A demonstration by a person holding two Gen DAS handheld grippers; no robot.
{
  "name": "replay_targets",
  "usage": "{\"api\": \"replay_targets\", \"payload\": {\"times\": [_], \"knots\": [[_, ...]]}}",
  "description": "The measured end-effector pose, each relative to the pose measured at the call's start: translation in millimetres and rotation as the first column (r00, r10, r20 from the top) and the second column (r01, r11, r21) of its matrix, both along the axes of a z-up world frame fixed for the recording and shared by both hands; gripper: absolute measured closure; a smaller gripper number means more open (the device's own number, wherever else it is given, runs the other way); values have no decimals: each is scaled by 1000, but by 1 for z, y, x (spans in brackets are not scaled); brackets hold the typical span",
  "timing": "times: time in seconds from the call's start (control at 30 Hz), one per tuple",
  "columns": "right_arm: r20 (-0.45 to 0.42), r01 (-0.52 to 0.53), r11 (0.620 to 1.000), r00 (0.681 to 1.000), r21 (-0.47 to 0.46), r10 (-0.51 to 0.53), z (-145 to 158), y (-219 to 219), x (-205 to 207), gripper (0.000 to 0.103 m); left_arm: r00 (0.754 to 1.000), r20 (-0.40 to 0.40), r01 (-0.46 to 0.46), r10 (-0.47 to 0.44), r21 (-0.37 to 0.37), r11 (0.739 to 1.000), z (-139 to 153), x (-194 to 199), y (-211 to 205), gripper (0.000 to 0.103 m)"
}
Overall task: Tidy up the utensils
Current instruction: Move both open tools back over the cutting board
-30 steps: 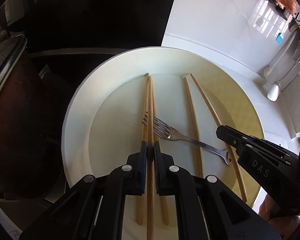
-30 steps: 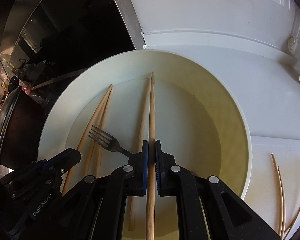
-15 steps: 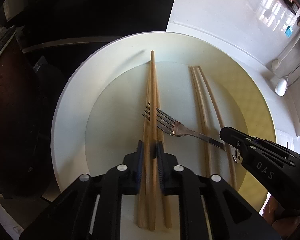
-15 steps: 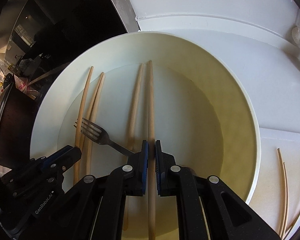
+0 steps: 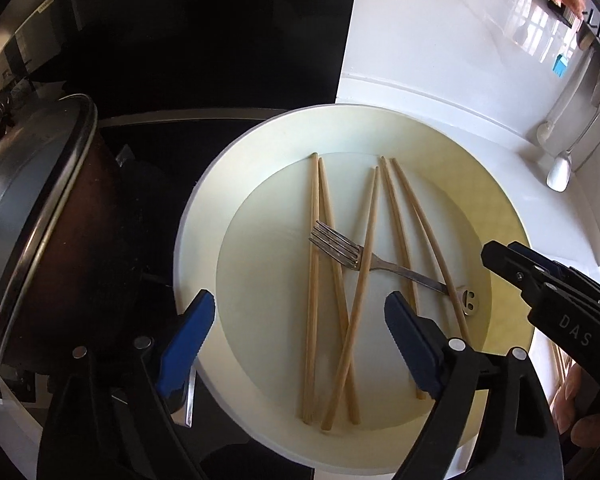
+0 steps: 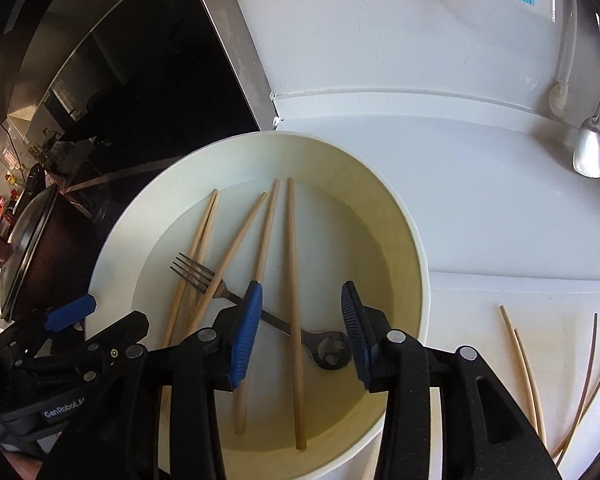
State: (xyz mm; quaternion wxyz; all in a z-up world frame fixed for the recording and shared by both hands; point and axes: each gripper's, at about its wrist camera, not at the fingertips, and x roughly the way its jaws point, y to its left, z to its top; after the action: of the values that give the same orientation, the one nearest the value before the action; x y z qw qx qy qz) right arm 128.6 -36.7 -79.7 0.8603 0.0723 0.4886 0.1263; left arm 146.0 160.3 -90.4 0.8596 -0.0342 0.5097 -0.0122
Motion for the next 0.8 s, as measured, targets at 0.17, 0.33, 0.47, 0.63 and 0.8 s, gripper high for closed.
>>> {"api": "replay_targets", "payload": {"times": [0.17,0.33,0.47,0.63,0.8], "knots": [[39,25,1000,999,11,-25,14,-8,-18,53,1000,-2,-5,5,-7,1000,9,-9,11,12],[77,89,996,993,25,-90,27,-23,-40,49,1000,21,-9,9,-14,1000,23,-21,20,10],[91,159,987,983,17,-160,33,-38,-59,47,999,43,14,-14,-16,1000,29,-33,13,8],[81,221,975,972,-7,-220,28,-55,-88,45,994,61,89,-90,6,996,29,-43,-13,8],[102,272,961,958,-52,-266,28,-83,-124,45,982,75,173,-173,2,985,27,-49,-52,8]]}}
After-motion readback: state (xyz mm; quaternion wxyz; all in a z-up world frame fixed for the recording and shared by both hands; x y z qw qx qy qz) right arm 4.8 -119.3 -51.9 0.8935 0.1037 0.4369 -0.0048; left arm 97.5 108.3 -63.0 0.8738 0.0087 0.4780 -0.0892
